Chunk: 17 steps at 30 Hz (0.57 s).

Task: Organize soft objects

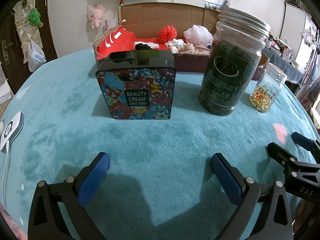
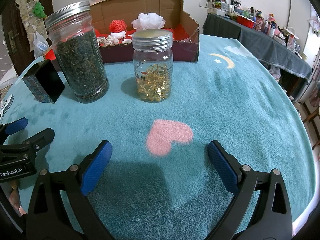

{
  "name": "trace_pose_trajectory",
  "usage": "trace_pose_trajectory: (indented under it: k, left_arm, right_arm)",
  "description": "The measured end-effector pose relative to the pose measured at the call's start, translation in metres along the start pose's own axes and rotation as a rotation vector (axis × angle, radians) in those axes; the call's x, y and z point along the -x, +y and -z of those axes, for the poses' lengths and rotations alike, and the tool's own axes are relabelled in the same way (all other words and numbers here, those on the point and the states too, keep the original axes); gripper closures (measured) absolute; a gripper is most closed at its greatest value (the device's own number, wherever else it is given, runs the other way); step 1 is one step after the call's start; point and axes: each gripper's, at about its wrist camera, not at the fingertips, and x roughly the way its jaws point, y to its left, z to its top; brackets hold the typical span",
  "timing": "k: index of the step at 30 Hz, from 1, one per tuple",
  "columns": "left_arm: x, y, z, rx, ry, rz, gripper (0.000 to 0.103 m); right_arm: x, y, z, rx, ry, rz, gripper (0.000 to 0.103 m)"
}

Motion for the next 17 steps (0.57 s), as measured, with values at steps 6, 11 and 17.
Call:
trace_pose_trajectory:
  k: [6, 11, 17]
  left_arm:
    - [0.001, 0.0, 0.0, 0.0, 0.001, 0.002, 0.0]
    - [0.002, 0.003, -0.001, 0.02, -0.002, 0.027, 0.0]
    - [0.005, 0.012, -0.009, 0.038, 0.017, 0.085, 0.0]
  right_arm:
    - [0.0, 0.002, 0.0, 0.009, 0.002, -0.001, 0.004]
    - [0.001, 0.002, 0.0, 0.005, 0.001, -0.013, 0.004]
    - [0.001, -0.002, -0.005, 0.003, 0.02, -0.033, 0.004]
